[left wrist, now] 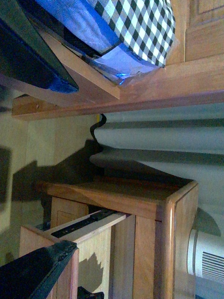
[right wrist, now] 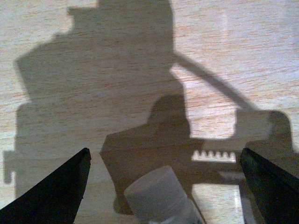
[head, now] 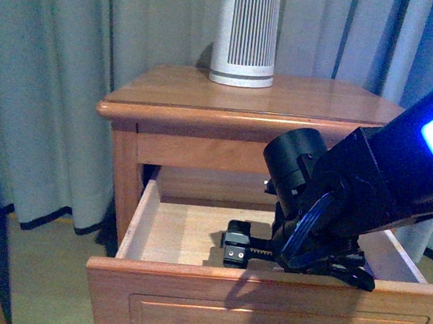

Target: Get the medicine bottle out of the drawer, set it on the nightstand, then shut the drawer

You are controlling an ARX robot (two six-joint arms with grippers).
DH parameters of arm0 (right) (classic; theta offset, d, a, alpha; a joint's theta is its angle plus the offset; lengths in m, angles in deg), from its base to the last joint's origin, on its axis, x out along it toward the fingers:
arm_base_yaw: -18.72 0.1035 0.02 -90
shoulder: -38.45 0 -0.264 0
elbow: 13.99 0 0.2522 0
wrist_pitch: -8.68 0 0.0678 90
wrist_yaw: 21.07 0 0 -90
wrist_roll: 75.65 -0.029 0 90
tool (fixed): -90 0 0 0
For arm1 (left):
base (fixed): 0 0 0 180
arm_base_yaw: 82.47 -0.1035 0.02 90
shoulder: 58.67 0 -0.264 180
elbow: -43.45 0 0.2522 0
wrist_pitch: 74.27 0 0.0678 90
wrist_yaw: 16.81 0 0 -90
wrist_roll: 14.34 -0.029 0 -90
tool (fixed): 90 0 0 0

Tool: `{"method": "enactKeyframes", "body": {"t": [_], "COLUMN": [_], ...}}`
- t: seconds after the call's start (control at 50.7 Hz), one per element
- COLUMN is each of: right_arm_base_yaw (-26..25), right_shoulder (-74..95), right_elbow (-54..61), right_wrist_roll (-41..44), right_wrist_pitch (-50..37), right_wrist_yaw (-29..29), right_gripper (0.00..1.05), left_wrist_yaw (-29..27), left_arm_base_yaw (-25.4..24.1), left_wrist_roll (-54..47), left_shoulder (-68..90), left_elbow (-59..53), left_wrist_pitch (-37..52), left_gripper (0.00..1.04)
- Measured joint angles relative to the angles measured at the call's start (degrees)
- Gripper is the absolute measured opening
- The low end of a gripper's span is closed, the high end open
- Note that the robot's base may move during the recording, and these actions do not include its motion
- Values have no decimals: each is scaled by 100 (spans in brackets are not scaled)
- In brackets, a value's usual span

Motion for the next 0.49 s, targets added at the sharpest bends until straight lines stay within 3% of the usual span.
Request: {"method": "enactKeyframes", "body": {"t": [0.316, 0.493], "right_arm_base_yaw": [-61, -59], "right_shoulder": [-11, -175], "right_elbow": [-7, 50], "right_wrist_roll": [4, 39], "right_wrist_pitch": [149, 151], "right_wrist_yaw": [-144, -111], "right_gripper": [32, 28], "left_wrist_yaw": [0, 2], "left_arm_base_yaw": [0, 0], "left_wrist_roll": [0, 0], "left_shoulder": [0, 0], "left_elbow": [0, 0], "left_wrist_pitch": [2, 0], "left_gripper": [98, 98]}}
